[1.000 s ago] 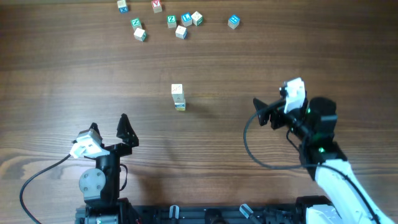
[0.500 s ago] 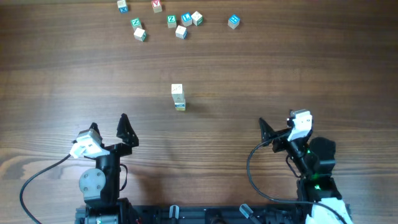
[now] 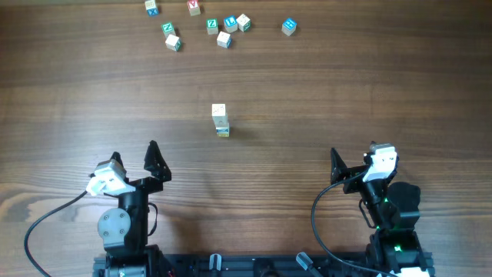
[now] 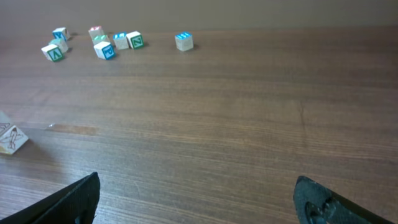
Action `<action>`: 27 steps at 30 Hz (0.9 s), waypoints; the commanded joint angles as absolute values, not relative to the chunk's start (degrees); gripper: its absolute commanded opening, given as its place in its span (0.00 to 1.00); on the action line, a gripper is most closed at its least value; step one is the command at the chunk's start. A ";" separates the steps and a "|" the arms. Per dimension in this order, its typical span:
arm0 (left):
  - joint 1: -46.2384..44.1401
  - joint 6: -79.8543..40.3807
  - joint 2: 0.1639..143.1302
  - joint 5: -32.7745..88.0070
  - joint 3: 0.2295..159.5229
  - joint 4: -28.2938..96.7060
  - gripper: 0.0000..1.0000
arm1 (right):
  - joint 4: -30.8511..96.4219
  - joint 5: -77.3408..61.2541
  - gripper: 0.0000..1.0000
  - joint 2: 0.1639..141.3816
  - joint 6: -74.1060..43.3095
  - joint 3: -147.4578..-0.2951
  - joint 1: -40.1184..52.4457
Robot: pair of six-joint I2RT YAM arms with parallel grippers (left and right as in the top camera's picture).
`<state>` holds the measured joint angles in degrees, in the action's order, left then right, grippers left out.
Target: Form a tower
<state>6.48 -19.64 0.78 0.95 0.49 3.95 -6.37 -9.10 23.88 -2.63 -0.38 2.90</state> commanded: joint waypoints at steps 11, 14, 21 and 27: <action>6.22 -19.59 0.27 0.60 0.34 4.34 1.00 | -0.54 -7.64 1.00 6.66 -2.90 -0.30 3.03; 6.22 -19.59 0.30 0.60 0.34 4.34 1.00 | -0.54 -7.68 1.00 3.33 -2.81 -0.30 3.03; 6.22 -19.59 0.27 0.60 0.34 4.34 1.00 | -0.60 -7.86 1.00 0.19 -3.14 -0.30 3.03; 6.22 -19.57 0.30 0.60 0.34 4.34 1.00 | -0.58 -7.86 1.00 0.27 -3.14 -0.30 3.03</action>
